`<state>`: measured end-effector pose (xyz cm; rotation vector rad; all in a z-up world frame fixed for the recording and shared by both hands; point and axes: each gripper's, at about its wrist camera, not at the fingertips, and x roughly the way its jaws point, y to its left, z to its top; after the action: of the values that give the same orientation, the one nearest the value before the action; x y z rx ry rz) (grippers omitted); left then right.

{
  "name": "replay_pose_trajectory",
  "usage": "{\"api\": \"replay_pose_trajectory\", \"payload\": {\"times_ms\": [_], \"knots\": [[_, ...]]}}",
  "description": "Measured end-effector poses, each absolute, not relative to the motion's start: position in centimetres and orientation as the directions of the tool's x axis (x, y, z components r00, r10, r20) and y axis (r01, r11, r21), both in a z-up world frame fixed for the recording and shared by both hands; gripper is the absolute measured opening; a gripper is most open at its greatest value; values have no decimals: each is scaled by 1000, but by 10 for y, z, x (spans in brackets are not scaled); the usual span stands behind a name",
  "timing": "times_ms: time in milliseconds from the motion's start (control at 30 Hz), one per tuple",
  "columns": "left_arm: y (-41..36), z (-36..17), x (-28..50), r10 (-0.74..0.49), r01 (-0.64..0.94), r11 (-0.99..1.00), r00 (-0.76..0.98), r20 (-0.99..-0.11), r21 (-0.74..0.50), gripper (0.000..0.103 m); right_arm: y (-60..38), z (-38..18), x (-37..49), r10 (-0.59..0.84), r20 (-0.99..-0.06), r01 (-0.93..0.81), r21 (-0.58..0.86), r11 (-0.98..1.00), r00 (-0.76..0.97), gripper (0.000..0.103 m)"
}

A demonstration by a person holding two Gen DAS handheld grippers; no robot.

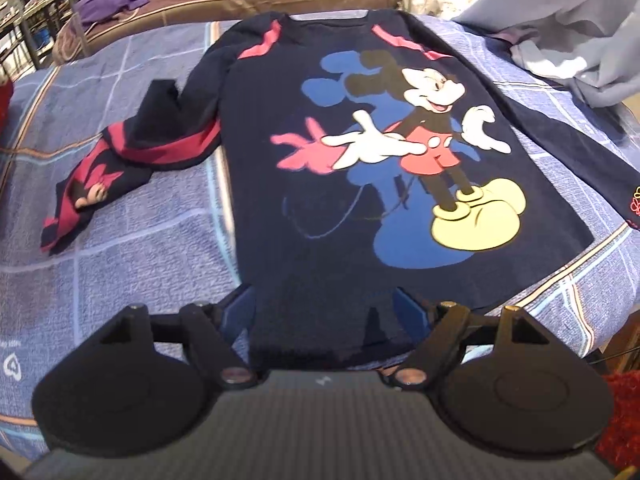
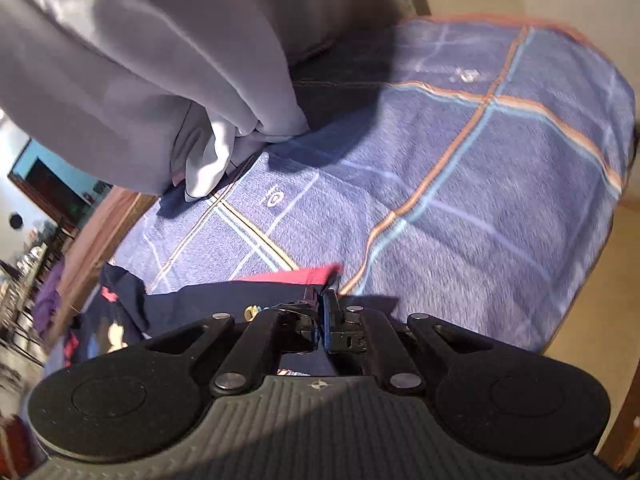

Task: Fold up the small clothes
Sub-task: 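Grasp the flower-logo sleeve cuff with the right gripper while the left gripper releases the hem, then pull the sleeve straight out from the body with the right gripper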

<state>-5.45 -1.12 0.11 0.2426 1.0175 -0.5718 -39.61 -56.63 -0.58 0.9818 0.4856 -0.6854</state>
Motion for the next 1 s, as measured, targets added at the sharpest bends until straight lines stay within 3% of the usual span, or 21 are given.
{"api": "replay_pose_trajectory", "payload": {"times_ms": [133, 200, 233, 300, 367, 467, 533, 633, 667, 733, 767, 867, 900, 933, 1000], "knots": [[-26, 10, -58, -371, 594, 801, 401, -838, -71, 77, -558, -21, -407, -171, -661, 676, 664, 318, 730, 3], [-31, 13, -61, -386, 604, 793, 403, -830, -75, 78, -543, -14, -391, -232, -737, 739, 493, 459, 635, 7], [-33, 14, -62, -390, 608, 790, 403, -828, -77, 80, -535, -9, -381, -312, -758, 767, 361, 530, 573, 23], [-35, 14, -66, -394, 613, 786, 401, -827, -77, 83, -515, 2, -370, -480, -718, 774, 128, 620, 503, 34], [-35, 13, -68, -386, 614, 786, 394, -834, -74, 84, -498, 12, -362, -504, -654, 705, 62, 707, 563, 34], [-32, 8, -70, -377, 603, 794, 384, -843, -80, 84, -463, 21, -343, -431, -591, 510, -38, 859, 682, 34], [-30, 6, -71, -374, 597, 798, 377, -847, -86, 84, -447, 15, -325, -337, -627, 377, -74, 923, 703, 35], [-27, 4, -74, -374, 597, 797, 372, -849, -90, 84, -435, -9, -303, -369, -697, 345, -184, 921, 615, 37], [-26, 4, -74, -373, 597, 797, 372, -850, -89, 85, -435, -16, -299, -390, -703, 342, -218, 914, 594, 42], [-24, 1, -74, -367, 591, 802, 369, -854, -89, 86, -435, -26, -300, -399, -717, 318, -255, 913, 572, 64], [-24, 0, -74, -363, 586, 805, 368, -856, -90, 86, -435, -31, -298, -400, -727, 302, -271, 914, 558, 65], [-24, -2, -71, -357, 570, 816, 363, -861, -99, 86, -448, -48, -290, -450, -765, 331, -322, 887, 461, 56], [-24, -1, -71, -363, 568, 816, 368, -856, -102, 86, -459, -50, -290, -433, -785, 371, -280, 886, 442, 42], [-24, 2, -72, -371, 570, 815, 376, -849, -104, 86, -470, -48, -291, -399, -800, 415, -209, 885, 448, 11], [-25, 8, -76, -393, 586, 804, 391, -832, -104, 86, -492, -34, -300, -322, -789, 487, -34, 873, 523, 10]]}}
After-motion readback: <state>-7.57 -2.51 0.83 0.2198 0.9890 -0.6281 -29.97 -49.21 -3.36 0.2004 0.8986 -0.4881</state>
